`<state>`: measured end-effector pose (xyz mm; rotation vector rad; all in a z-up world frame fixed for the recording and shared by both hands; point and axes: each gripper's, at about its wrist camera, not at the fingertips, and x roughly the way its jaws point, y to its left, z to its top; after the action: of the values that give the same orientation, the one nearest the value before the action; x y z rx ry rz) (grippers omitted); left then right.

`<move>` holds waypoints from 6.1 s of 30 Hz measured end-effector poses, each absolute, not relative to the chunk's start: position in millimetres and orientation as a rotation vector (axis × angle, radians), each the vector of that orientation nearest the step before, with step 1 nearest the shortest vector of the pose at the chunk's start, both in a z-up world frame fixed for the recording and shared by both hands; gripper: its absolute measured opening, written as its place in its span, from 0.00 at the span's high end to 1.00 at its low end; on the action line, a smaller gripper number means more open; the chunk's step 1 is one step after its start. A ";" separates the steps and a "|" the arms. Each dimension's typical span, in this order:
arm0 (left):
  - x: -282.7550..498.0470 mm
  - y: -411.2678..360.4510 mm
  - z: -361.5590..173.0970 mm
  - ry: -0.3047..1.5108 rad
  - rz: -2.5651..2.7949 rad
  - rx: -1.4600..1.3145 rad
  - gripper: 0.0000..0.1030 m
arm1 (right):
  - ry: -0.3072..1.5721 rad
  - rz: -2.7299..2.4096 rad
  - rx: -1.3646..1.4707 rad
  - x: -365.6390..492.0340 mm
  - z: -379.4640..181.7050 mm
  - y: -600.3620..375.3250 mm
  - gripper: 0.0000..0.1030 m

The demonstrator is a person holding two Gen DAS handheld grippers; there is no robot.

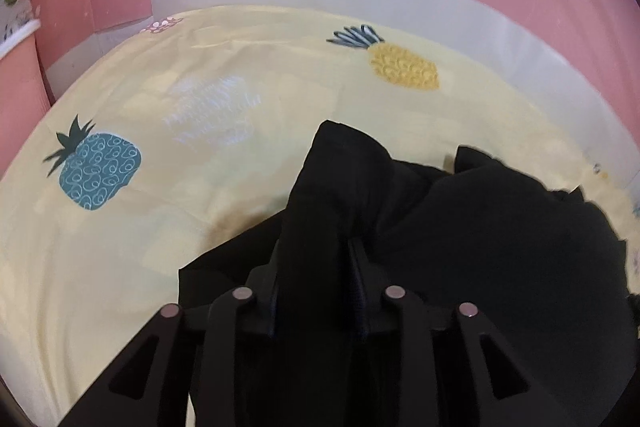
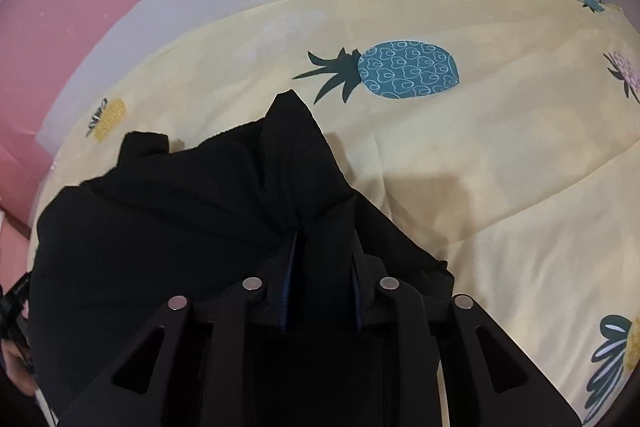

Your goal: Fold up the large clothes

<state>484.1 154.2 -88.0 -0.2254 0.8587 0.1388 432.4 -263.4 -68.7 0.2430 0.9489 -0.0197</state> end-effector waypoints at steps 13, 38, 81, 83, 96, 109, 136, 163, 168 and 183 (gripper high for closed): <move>346.5 163.1 -29.6 0.677 -0.043 -0.276 0.55 | 0.782 0.116 0.151 304.8 -14.5 -224.1 0.72; 215.5 88.9 -24.9 0.794 -0.072 -0.148 0.55 | 0.821 0.115 0.116 161.3 -2.3 -189.4 0.58; 149.0 161.3 -48.8 0.836 -0.012 -0.328 0.34 | 0.911 0.121 0.412 78.7 -41.4 -247.6 0.28; 170.1 181.0 -59.8 0.839 0.006 -0.399 0.33 | 0.923 0.116 0.463 98.6 -51.1 -257.7 0.28; 247.5 244.6 -142.0 0.856 -0.006 -0.900 0.13 | 0.943 0.167 0.859 201.9 -116.5 -294.0 0.25; 286.6 216.7 -135.3 0.854 0.078 -0.774 0.20 | 0.921 0.126 0.972 237.4 -116.4 -296.1 0.33; 53.6 214.9 -76.9 0.933 -0.096 -0.574 0.69 | 0.978 0.102 0.861 -1.0 -59.5 -292.3 0.65; 122.8 216.2 -59.6 0.979 -0.140 -0.473 0.34 | 0.909 0.023 0.518 35.1 -25.5 -310.8 0.27; 193.0 213.5 -64.2 0.993 -0.147 -0.489 0.34 | 0.920 0.074 0.483 108.1 -27.6 -309.6 0.27; 228.2 207.1 -31.9 0.900 -0.153 -0.499 0.78 | 0.832 0.104 0.468 157.7 13.8 -309.9 0.84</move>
<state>228.2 207.1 -31.9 -0.4987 0.8999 -0.1530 157.7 -309.9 13.8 0.4681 0.8319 0.1042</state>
